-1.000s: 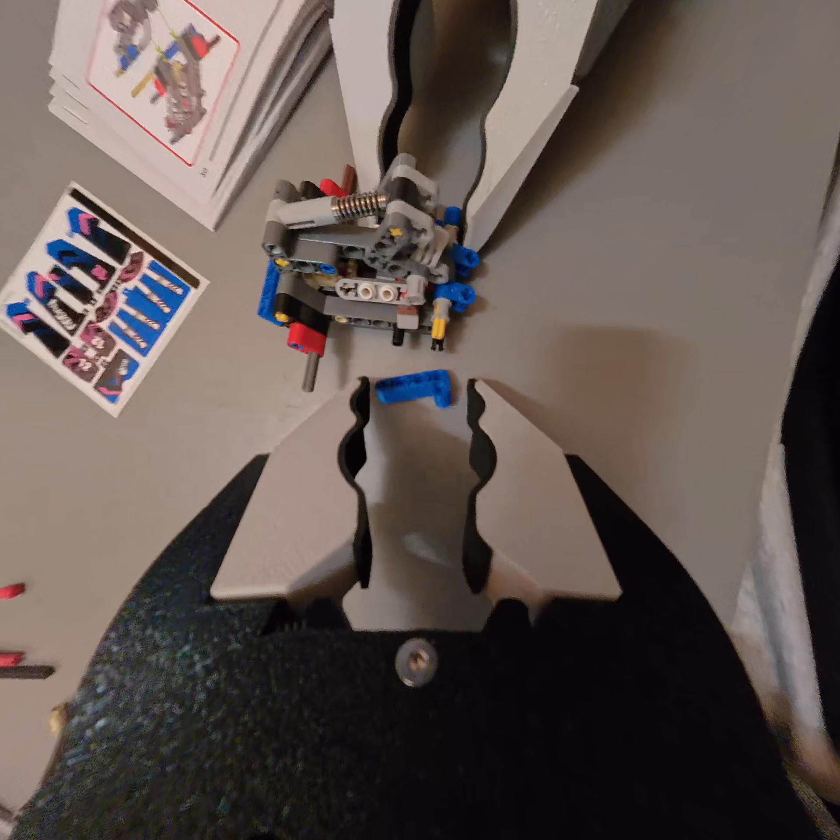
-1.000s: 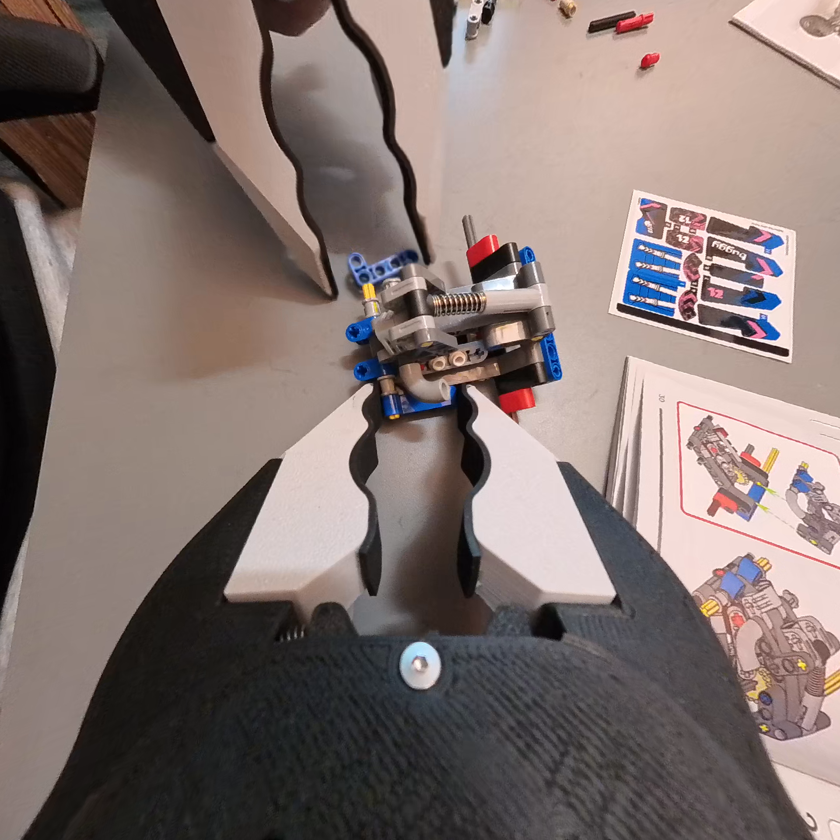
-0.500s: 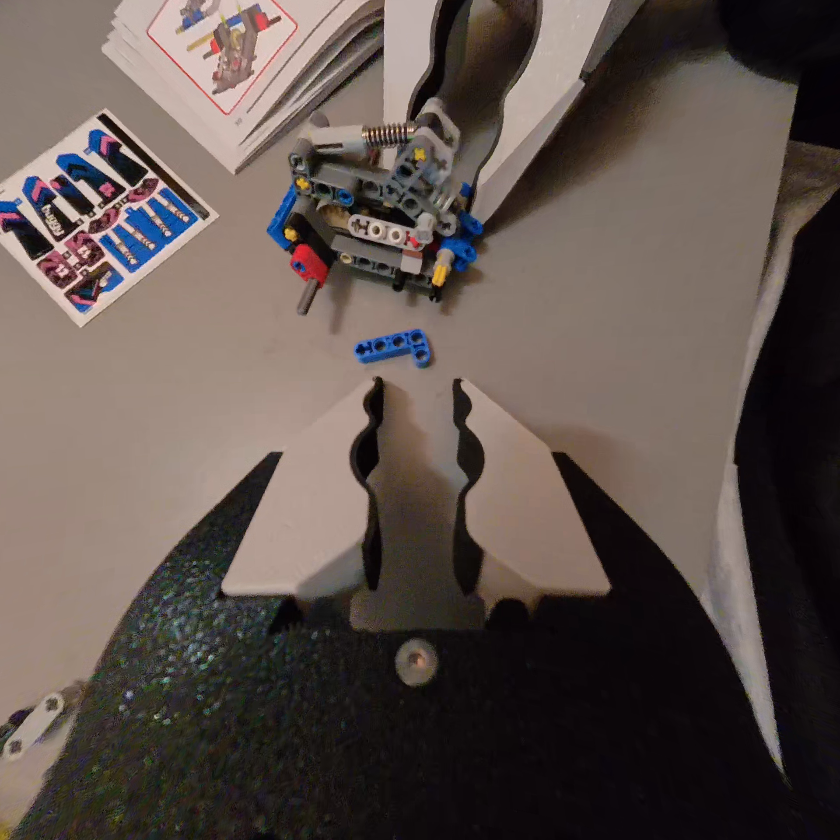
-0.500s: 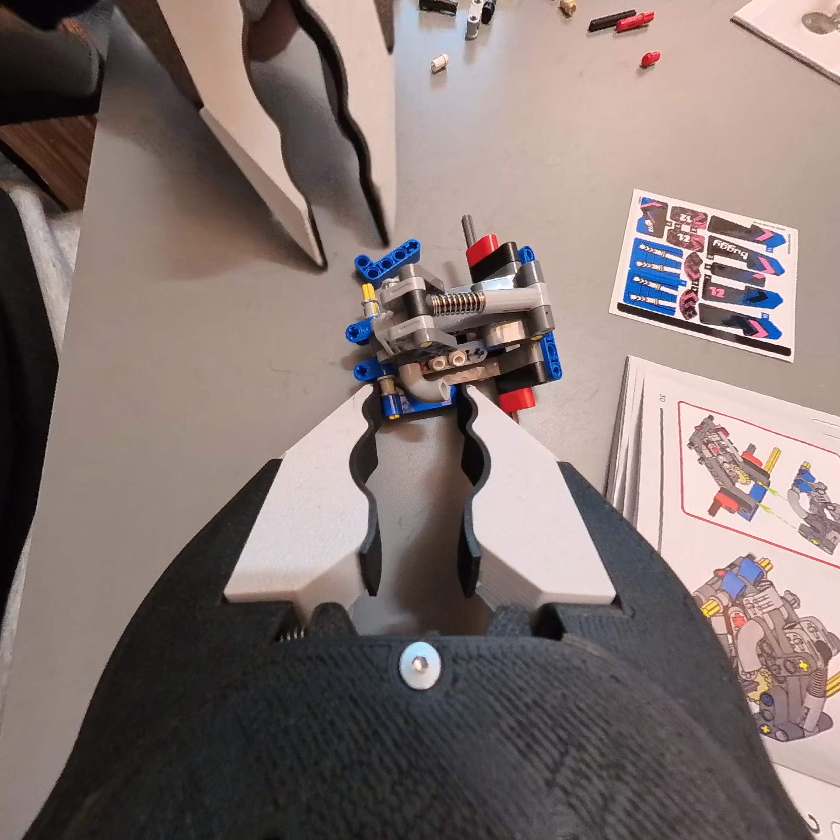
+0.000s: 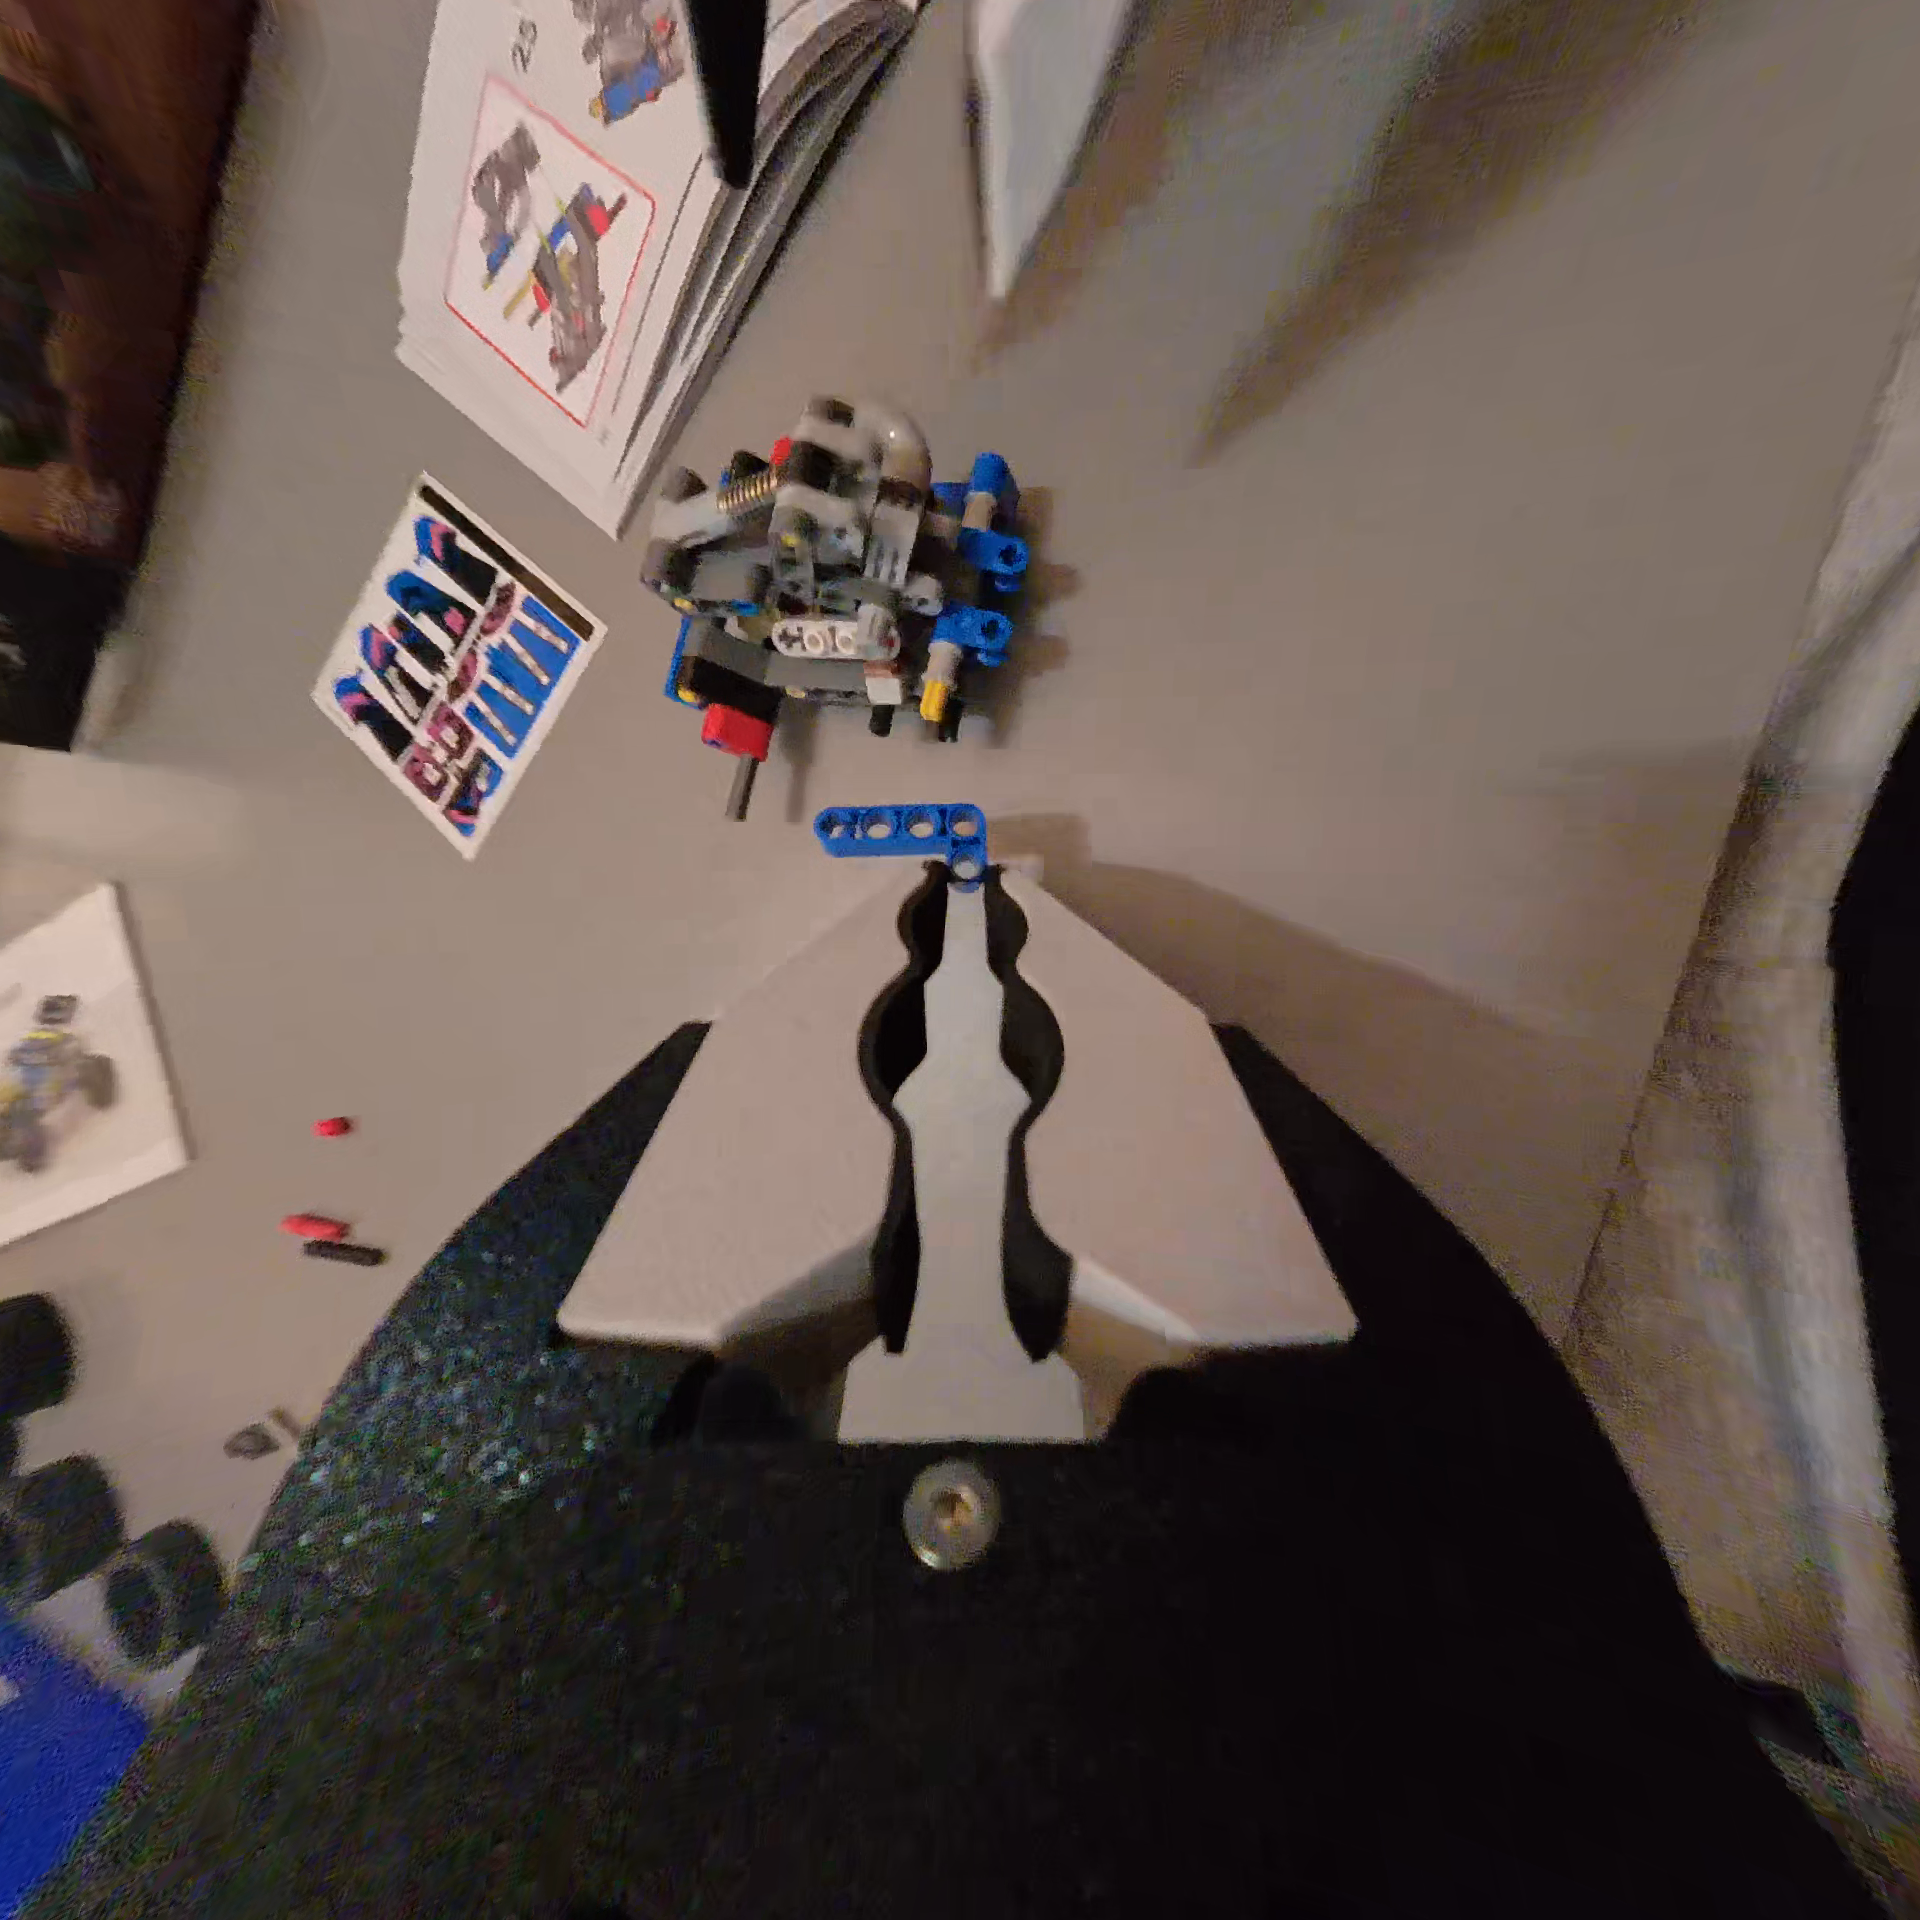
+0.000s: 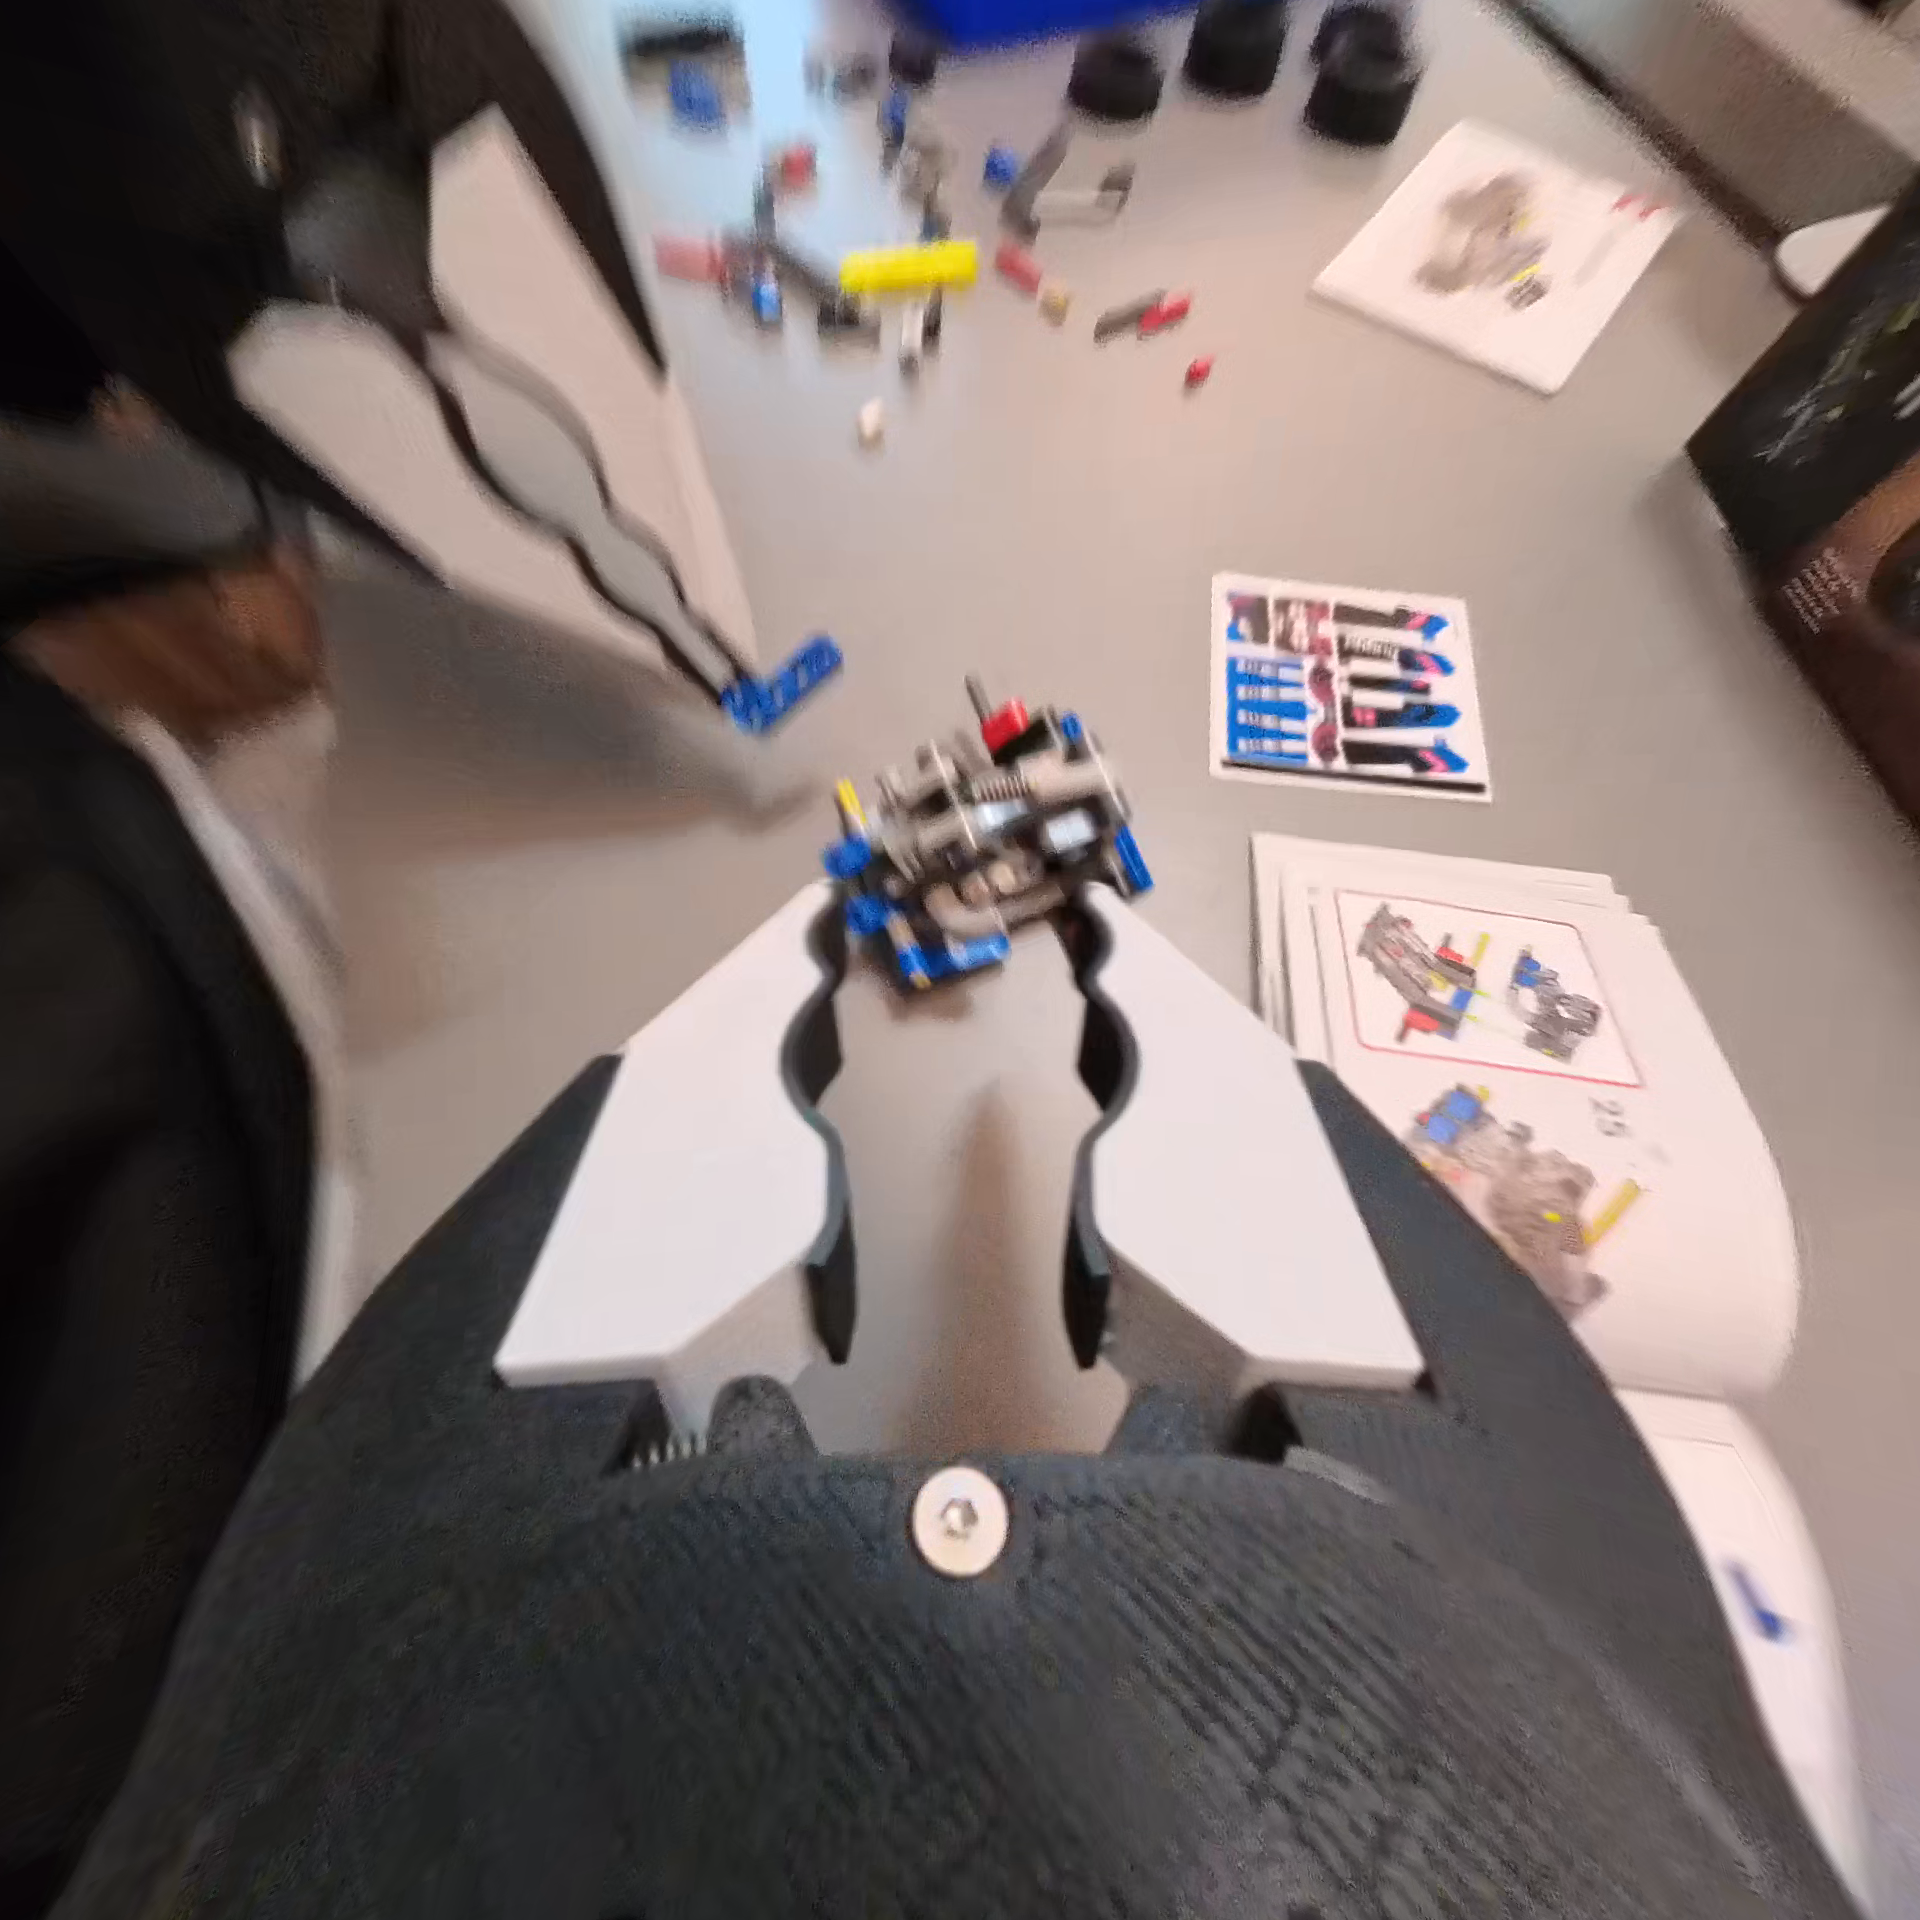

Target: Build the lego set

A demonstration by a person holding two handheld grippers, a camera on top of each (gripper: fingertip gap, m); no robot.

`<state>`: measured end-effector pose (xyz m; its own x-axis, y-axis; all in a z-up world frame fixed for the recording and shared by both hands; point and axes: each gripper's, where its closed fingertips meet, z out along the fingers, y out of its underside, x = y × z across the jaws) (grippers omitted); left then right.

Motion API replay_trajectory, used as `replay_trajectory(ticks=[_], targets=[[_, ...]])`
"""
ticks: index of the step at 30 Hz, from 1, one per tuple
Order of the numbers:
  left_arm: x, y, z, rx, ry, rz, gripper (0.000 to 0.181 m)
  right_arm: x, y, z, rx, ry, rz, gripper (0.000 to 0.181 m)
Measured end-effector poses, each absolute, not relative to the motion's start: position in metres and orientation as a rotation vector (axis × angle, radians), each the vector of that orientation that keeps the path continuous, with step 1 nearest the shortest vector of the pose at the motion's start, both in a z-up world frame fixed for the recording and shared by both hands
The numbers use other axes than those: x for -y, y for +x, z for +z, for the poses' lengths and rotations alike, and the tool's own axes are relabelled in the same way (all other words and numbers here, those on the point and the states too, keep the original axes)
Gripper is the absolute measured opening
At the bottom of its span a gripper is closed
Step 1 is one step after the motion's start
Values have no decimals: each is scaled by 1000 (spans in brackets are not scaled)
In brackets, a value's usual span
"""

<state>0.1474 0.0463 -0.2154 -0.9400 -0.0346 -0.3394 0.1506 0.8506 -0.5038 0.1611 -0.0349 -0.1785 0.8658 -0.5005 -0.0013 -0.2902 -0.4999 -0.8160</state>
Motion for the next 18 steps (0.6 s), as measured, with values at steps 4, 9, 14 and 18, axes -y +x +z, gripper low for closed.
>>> replay_trajectory(ticks=[4,9,14,18], targets=[[-34,138,-180,-2476,218,-749,4,-5,141,-160,-686,-1827,7,19],[-31,124,-158,-2347,297,-724,4,-28,127,-137,-650,-1636,169,7],[-35,116,-146,-2286,277,-717,4,-31,123,-142,-655,-1695,100,17],[-36,114,-142,-2203,315,-655,4,-37,115,-138,-626,-1658,133,6]])
